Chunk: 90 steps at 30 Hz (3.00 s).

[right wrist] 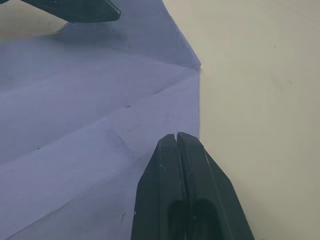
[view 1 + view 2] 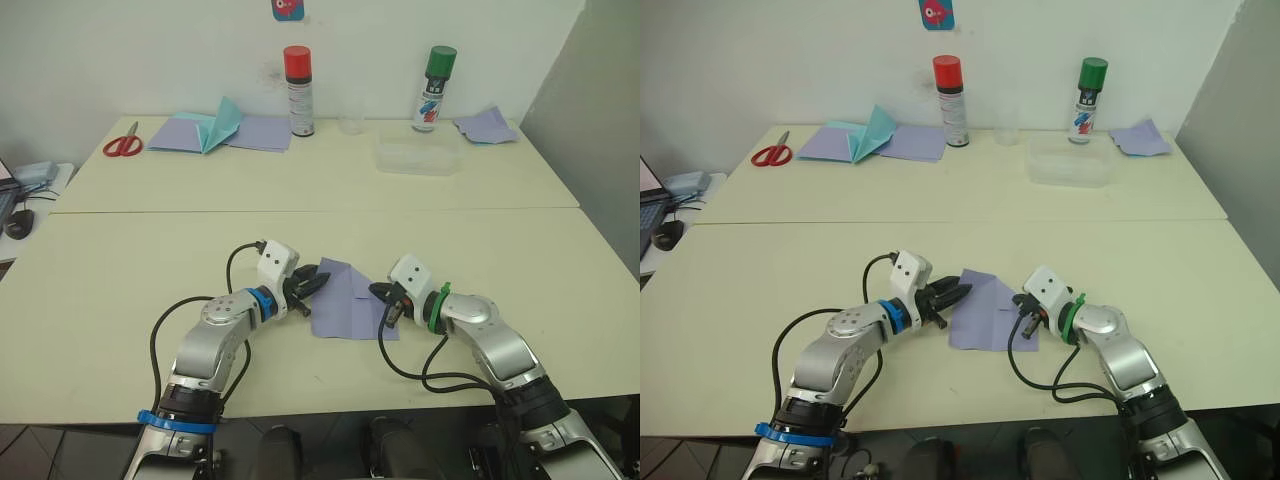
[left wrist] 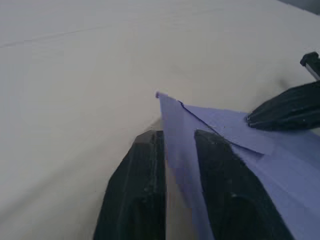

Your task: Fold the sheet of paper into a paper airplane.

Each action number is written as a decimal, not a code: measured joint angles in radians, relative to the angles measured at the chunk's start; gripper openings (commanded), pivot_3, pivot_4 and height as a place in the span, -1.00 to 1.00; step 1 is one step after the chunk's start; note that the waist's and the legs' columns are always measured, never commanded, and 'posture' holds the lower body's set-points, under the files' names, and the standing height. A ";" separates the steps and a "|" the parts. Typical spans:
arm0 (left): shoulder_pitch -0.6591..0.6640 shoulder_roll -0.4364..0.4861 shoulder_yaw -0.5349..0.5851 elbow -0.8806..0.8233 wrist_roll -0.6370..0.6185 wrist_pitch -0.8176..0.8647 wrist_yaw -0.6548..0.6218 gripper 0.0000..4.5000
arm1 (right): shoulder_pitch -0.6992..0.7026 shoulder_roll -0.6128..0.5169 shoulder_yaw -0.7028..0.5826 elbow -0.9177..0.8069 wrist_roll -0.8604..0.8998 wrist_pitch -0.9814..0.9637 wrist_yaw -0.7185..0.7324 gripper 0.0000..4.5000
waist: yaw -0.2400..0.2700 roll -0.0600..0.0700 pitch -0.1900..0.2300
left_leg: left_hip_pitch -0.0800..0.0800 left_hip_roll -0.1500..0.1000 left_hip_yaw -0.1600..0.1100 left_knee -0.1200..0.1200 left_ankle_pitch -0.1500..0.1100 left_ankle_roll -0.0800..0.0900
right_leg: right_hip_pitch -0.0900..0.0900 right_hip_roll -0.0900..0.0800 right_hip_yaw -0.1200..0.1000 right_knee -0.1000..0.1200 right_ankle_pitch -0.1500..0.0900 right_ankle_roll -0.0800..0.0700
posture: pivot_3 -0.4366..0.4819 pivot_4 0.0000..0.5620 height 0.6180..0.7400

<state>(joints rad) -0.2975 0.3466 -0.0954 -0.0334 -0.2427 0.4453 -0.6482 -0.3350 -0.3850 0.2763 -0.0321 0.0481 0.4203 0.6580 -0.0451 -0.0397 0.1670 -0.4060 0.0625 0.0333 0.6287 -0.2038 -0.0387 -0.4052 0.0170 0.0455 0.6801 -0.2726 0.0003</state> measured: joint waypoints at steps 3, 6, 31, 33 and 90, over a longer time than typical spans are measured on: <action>-0.001 0.014 -0.029 0.003 0.039 -0.050 -0.004 -0.99 | 0.001 0.000 0.000 -0.001 0.000 0.000 -0.003 -1.00 | 0.000 0.000 0.000 | 0.000 0.000 0.000 0.000 0.000 0.000 | 0.000 0.000 0.000 0.000 0.000 0.000 | -0.05 -0.47 1.00; -0.009 0.039 -0.070 0.006 0.085 -0.109 -0.027 -0.99 | 0.002 0.000 0.000 -0.001 0.000 0.000 -0.005 -1.00 | 0.000 0.000 0.000 | 0.000 0.000 0.000 0.000 0.000 0.000 | 0.000 0.000 0.001 0.000 0.000 0.000 | -0.05 -0.47 1.00; -0.074 0.104 -0.254 0.048 0.340 -0.229 -0.111 -0.99 | 0.001 0.001 -0.005 -0.007 -0.012 0.020 -0.005 -1.00 | 0.013 0.000 0.000 | 0.000 0.000 0.000 0.000 0.000 0.000 | 0.000 -0.002 0.000 -0.001 0.000 -0.001 | -0.05 -0.47 1.00; -0.082 0.111 -0.261 0.050 0.353 -0.238 -0.121 -0.99 | 0.001 0.003 -0.007 -0.013 -0.009 0.026 -0.004 -1.00 | 0.013 0.000 0.000 | 0.000 0.000 0.000 0.000 0.000 0.000 | 0.000 -0.002 0.000 -0.001 0.000 -0.001 | -0.05 -0.47 1.00; -0.070 0.158 0.042 -0.004 0.002 -0.086 -0.249 -0.32 | -0.048 0.069 0.019 -0.008 0.044 0.131 -0.026 -1.00 | 0.013 0.001 0.001 | -0.003 0.000 -0.001 -0.003 0.000 0.000 | -0.001 -0.003 -0.002 -0.003 -0.002 -0.003 | -0.05 -0.47 1.00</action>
<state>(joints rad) -0.3673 0.5043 -0.0532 -0.0378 -0.2412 0.3594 -0.8972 -0.3830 -0.3155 0.2957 -0.0401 0.0923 0.5516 0.6322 -0.0319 -0.0388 0.1681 -0.4090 0.0623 0.0326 0.6258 -0.2039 -0.0386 -0.4066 0.0144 0.0431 0.6773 -0.2746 -0.0026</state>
